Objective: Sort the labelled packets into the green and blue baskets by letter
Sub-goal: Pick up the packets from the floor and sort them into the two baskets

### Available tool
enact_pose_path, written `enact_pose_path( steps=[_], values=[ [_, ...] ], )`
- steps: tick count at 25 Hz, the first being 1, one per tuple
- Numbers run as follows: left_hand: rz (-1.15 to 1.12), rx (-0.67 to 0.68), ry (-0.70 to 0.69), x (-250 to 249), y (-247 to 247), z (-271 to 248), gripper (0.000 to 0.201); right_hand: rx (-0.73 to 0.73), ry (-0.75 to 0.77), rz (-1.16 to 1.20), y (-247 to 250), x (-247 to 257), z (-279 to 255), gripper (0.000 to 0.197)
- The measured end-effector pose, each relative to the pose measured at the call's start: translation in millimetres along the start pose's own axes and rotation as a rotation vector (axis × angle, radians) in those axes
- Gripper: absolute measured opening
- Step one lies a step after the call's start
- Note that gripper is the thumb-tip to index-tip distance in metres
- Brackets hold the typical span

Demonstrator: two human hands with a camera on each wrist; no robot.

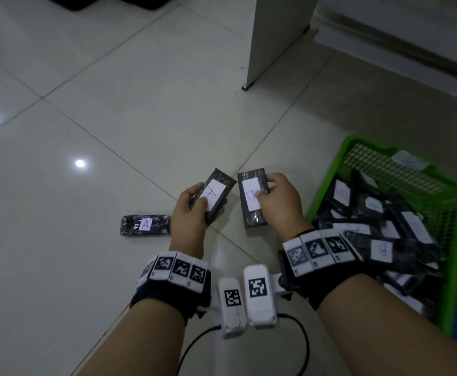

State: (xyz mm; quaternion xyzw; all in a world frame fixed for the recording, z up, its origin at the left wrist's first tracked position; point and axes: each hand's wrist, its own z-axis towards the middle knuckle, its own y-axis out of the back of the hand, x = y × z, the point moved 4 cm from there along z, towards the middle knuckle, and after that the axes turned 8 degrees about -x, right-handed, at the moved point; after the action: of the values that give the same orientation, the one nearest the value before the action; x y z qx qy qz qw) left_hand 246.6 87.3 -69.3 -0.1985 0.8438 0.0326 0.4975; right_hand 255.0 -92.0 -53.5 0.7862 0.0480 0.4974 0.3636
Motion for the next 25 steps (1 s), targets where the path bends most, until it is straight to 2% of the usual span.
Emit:
enact_pose_path(
  steps=[5,9,13,17,20,25],
  values=[
    [0.087,0.044,-0.082,-3.1,-48.1,-25.8,0.034,-0.136,-0.070,0.257,54.2,-7.0,1.7,0.033],
    [0.061,0.127,-0.096,0.1,-91.9,-51.6,0.035,-0.184,-0.064,0.297,110.5,-21.2,7.1,0.038],
    [0.067,0.216,-0.090,6.0,-128.2,-75.7,0.047,-0.337,-0.120,0.231,174.2,-56.3,9.6,0.043],
    [0.104,0.245,-0.068,15.3,-143.3,-91.6,0.042,-0.283,-0.143,0.099,186.3,-81.9,4.4,0.047],
    [0.135,0.203,-0.051,21.3,-141.0,-92.2,0.041,-0.259,-0.095,0.034,186.9,-84.7,-3.5,0.040],
    [0.247,0.236,-0.110,21.7,-144.4,-104.9,0.044,-0.364,0.012,0.034,187.5,-88.5,-19.5,0.030]
  ],
)
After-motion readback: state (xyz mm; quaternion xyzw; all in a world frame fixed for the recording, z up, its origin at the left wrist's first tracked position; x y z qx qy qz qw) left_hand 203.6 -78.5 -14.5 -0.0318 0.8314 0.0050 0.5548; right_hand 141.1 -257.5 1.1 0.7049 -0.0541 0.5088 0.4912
